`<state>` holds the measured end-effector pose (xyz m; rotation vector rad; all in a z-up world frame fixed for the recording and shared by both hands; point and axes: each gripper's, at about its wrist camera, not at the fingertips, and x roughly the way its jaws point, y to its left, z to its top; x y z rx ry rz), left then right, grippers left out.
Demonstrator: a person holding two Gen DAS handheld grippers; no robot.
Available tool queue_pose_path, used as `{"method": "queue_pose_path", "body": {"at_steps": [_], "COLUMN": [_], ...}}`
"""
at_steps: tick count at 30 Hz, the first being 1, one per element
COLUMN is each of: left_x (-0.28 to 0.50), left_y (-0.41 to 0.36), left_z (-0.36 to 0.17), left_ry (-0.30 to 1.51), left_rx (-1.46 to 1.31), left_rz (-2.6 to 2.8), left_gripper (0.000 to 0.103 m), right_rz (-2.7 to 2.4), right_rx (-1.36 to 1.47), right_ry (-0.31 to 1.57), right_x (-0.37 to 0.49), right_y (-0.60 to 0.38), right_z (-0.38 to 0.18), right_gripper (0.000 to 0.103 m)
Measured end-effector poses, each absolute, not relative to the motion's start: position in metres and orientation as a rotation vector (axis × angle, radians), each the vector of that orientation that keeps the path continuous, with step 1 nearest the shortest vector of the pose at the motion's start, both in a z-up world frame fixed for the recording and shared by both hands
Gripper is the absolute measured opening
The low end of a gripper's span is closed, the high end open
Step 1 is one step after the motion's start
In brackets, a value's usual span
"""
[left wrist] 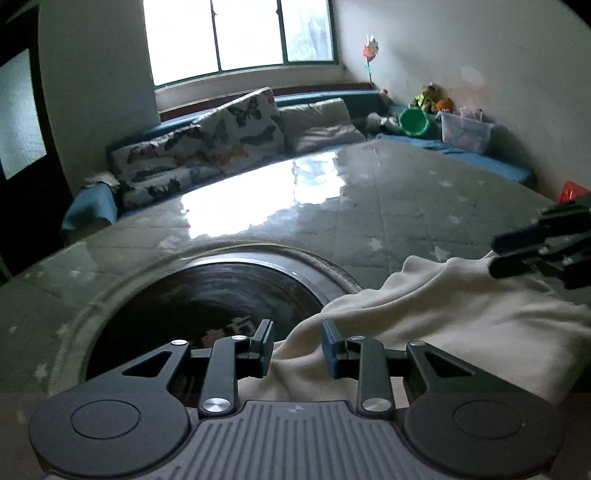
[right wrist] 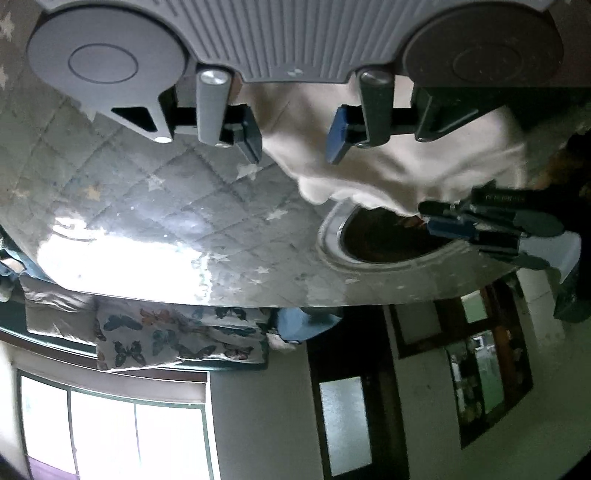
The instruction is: Fold clothes
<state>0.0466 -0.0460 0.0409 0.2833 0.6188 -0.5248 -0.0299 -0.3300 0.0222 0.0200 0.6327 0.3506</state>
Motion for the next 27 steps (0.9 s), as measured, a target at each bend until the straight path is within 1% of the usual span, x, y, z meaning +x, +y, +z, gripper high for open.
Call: {"method": "queue_pose_path", "body": {"at_steps": [6,8,9,10,11,12,15,18,21,27], "left_x": [0.031,0.025,0.023,0.020,0.018,0.017,0.016,0.021,0.025,0.030], "left_y": [-0.026,-0.019,-0.016,-0.013,-0.010,-0.007,-0.005,-0.004,-0.005,-0.008], "left_z": [0.045,0.044,0.042,0.042,0.042,0.042,0.040,0.036,0.034,0.029], "left_ry": [0.630,0.640,0.645,0.651,0.656,0.664,0.679,0.716,0.735,0.779], "left_rx": [0.255,0.249,0.246,0.235,0.221,0.208,0.187,0.158,0.134,0.114], "left_rz": [-0.489,-0.467,-0.455,-0.453,-0.455,-0.456,-0.445,-0.438,-0.438,-0.431], "left_gripper": [0.032,0.035,0.037,0.043,0.045,0.047,0.049,0.051,0.057,0.057], "right_rz": [0.309,0.300,0.296,0.291,0.283,0.274,0.248,0.234,0.244,0.271], "right_rx": [0.019,0.053,0.064,0.076,0.087,0.098,0.144,0.248,0.330,0.346], "right_ry": [0.671,0.655,0.644,0.632,0.632,0.632,0.660,0.702,0.701,0.708], "right_x": [-0.038,-0.041,-0.043,-0.045,-0.046,-0.047,-0.047,-0.045,-0.049,-0.055], "right_y": [-0.338,-0.343,-0.345,-0.346,-0.349,-0.351,-0.363,-0.376,-0.386,-0.382], "right_z": [0.004,0.008,0.011,0.015,0.016,0.017,0.011,0.001,-0.005,-0.005], "right_gripper": [0.040,0.040,0.043,0.047,0.052,0.053,0.053,0.053,0.053,0.053]}}
